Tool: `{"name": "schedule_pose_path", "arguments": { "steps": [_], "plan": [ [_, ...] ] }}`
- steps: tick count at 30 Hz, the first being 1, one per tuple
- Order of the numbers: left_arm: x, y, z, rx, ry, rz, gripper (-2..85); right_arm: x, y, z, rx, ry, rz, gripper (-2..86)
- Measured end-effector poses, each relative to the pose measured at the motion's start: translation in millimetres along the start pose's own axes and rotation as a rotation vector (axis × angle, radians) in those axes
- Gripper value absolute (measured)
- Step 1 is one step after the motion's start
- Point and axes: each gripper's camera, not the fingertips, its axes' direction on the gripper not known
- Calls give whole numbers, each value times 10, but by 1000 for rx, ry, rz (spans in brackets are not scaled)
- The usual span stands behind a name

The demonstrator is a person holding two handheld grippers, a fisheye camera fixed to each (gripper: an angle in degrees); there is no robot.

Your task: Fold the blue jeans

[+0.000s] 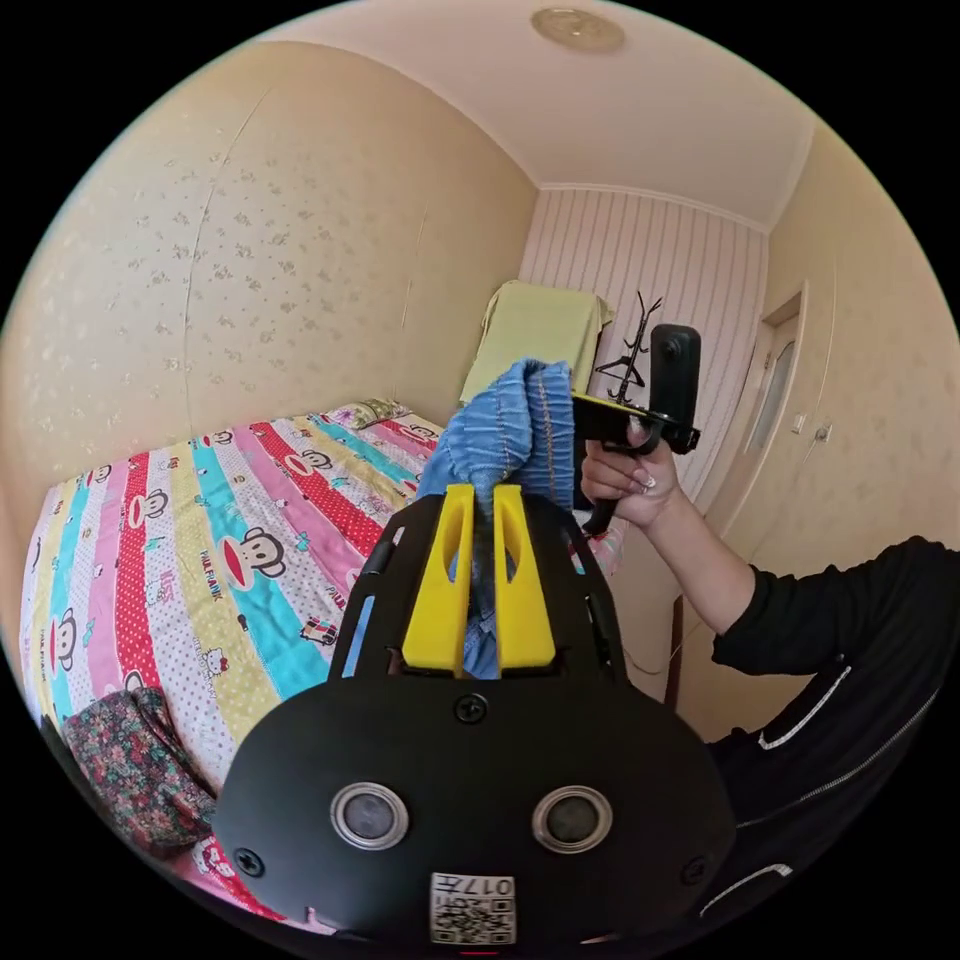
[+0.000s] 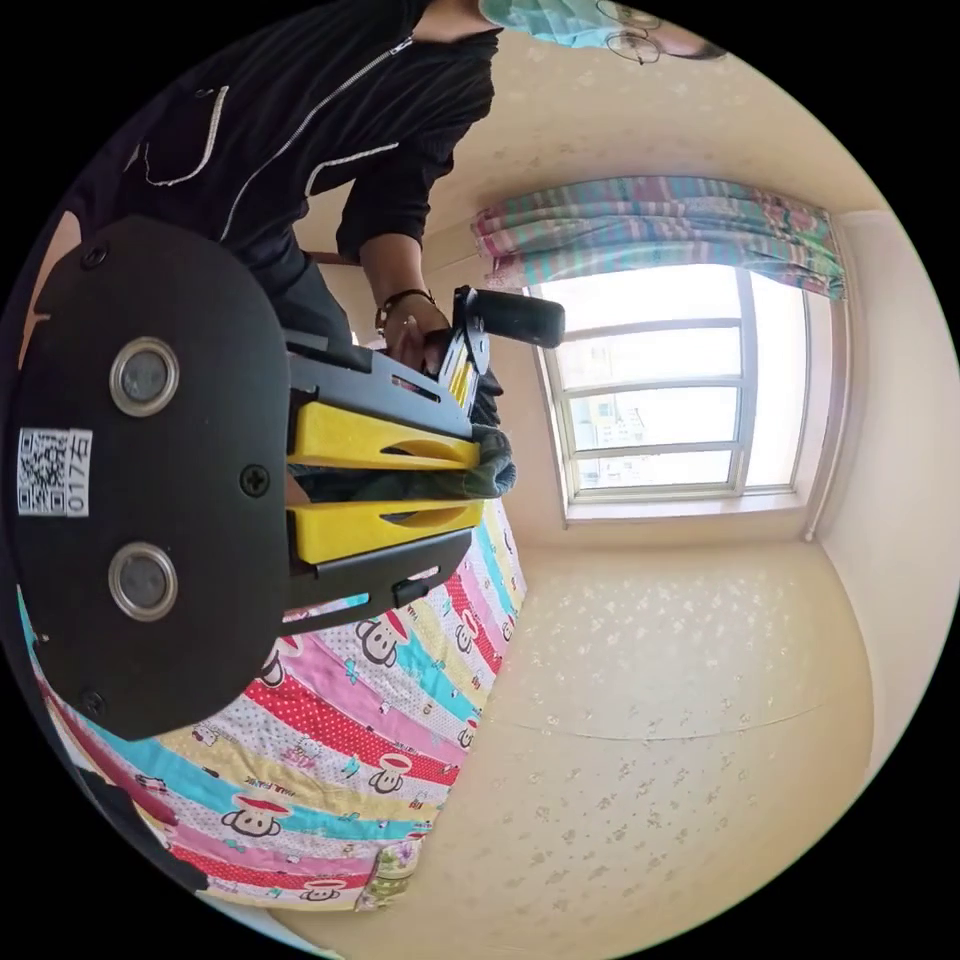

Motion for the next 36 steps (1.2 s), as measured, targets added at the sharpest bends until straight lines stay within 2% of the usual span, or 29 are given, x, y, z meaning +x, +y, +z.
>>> {"name": "schedule_pose_path", "arguments": {
  "steps": [5,8,10,18,22,24,28,32,36],
  "plan": [
    [82,43,-156,11,-55,-10,16,-150,486,-87,43,85,126,126],
    [144,87,-234,13,-86,-20,14,-259,837,-227,161,158,252,139],
    [172,131,-288,13,-94,-36,13,-323,1023,-268,192,122,288,140],
    [412,214,-591,51,-130,-49,15,-708,1402,468,-108,-3,391,167],
    [615,235,-899,82,-178,-29,15,-780,1342,583,-156,145,438,108],
    [718,209,-1149,118,-247,2,15,-782,907,251,-84,258,398,55],
    [960,-122,-2021,237,-289,54,16,-1029,-259,-568,59,464,202,36],
    [1528,-582,-2738,328,-415,206,17,-1778,-1715,-1420,166,682,-35,32],
    [2451,-901,-3475,548,-616,405,21,-2708,-2707,-2020,241,894,-197,31]
  ]
}}
